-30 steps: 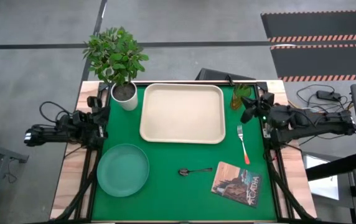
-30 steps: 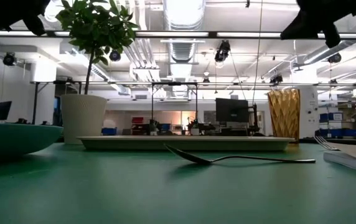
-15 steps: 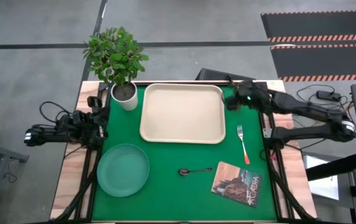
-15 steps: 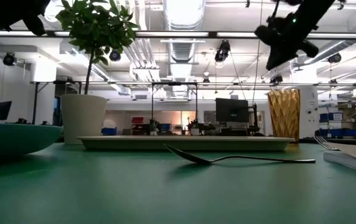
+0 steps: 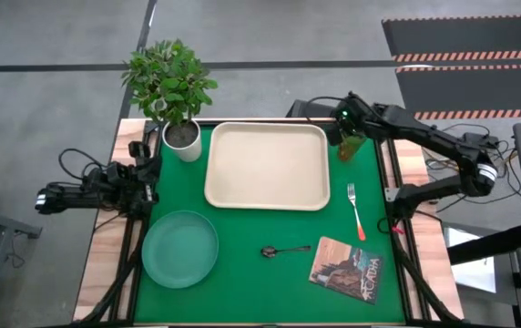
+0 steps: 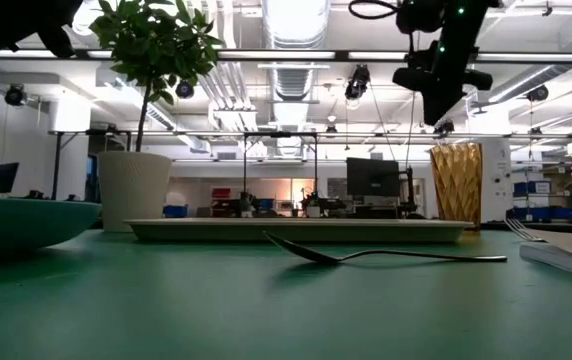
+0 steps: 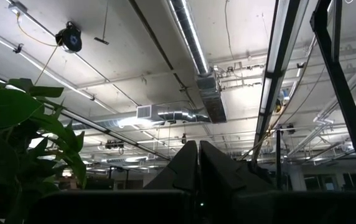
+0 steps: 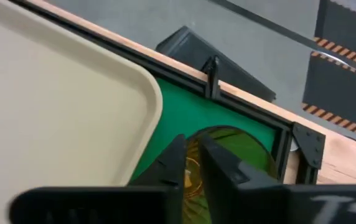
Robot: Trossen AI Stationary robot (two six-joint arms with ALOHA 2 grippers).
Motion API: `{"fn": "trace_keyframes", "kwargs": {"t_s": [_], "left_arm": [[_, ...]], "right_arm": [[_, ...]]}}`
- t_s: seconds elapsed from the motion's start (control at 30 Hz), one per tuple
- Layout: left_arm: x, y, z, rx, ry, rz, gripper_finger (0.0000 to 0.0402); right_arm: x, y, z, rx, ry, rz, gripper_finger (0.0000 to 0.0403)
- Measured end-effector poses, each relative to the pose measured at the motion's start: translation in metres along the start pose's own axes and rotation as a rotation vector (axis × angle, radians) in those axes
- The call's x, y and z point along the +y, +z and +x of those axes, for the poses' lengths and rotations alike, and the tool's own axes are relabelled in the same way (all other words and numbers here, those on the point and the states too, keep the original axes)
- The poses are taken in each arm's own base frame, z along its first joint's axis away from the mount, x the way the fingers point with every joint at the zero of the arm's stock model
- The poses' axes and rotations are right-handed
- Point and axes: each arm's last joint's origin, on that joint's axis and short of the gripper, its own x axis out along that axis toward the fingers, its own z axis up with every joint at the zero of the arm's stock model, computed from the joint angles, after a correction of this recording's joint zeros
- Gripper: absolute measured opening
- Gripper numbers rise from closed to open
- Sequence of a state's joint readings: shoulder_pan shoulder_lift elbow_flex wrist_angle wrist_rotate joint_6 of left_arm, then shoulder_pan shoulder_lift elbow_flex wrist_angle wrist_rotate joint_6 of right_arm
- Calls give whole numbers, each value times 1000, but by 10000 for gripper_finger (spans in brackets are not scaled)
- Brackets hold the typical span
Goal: Pick and place plate/cup/fork/spoon on tray
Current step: Put the brown glass on the white tray
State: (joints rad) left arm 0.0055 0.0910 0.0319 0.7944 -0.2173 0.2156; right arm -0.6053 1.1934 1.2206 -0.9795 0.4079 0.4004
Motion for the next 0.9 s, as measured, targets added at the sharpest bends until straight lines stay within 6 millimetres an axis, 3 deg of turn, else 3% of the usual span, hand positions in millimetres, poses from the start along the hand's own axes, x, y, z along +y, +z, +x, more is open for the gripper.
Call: {"fn": "trace_keyframes", "kwargs": {"t_s": [0.27, 0.43, 0.67, 0.9], "left_arm": [[0, 0, 0, 0, 0, -1, 0], [0, 0, 0, 0, -1, -1, 0], [0, 0, 0, 0, 0, -1, 0], [0, 0, 0, -1, -1, -1, 0]], "right_arm": [[6, 1, 18, 103, 23, 6, 160], [9, -2, 27, 142, 4, -15, 195], [13, -8, 42, 195, -19, -27, 180], [17, -14, 55, 248, -33, -50, 115]]}}
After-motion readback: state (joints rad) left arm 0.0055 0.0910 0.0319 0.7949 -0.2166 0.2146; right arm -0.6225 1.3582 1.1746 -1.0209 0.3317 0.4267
